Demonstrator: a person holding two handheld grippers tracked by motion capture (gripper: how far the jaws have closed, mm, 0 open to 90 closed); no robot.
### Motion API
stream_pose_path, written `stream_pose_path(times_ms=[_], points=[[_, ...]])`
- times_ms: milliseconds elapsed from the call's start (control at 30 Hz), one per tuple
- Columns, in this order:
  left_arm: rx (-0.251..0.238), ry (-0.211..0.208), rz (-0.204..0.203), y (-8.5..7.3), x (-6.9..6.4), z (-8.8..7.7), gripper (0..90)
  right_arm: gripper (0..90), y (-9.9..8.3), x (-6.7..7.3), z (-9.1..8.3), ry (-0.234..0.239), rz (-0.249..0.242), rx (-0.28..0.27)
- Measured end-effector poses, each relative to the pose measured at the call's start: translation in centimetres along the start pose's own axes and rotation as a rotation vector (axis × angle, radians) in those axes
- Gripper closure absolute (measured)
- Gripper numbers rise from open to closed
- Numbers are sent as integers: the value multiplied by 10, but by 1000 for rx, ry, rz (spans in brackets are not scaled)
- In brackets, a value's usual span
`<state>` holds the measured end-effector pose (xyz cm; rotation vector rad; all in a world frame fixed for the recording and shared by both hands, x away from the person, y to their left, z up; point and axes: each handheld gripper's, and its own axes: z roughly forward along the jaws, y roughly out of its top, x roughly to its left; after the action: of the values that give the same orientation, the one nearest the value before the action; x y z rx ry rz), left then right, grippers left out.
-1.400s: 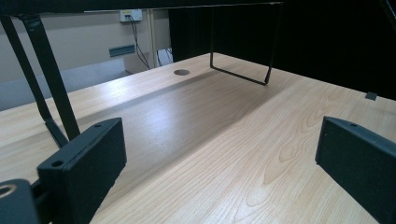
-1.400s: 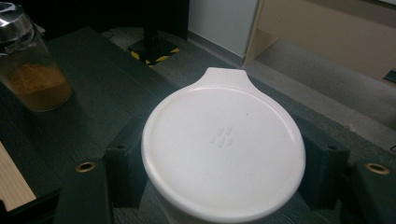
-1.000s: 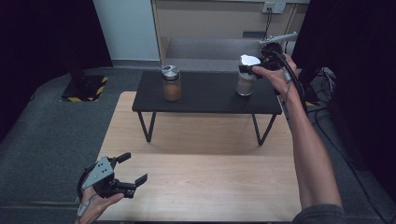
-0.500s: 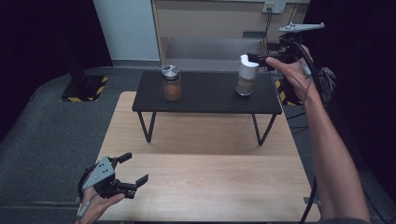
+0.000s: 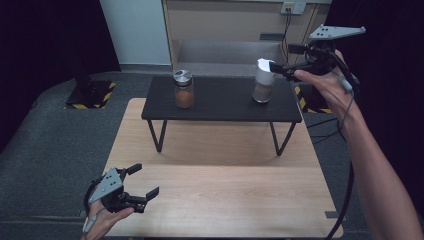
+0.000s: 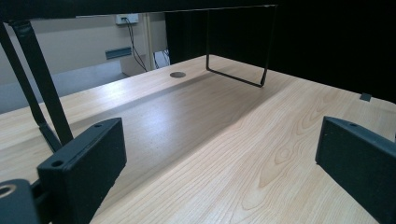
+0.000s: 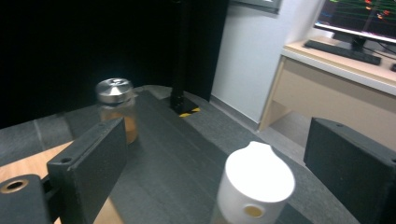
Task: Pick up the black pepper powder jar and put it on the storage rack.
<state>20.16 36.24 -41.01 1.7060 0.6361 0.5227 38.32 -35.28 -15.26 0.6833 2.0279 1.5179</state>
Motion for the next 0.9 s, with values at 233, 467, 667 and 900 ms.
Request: stream_pose_path(times_ms=[233,467,667,900], points=[[0,-4,2,0,0,0,6,66,-12,11,-11,54,-21,-8],[3,-4,3,0,-1,1,6,64,-33,21,-24,90,-48,-20],[6,-6,5,1,-1,1,6,58,-51,26,-29,107,-54,-30],[6,-5,5,1,-1,1,6,47,-82,33,-33,132,-45,-26]])
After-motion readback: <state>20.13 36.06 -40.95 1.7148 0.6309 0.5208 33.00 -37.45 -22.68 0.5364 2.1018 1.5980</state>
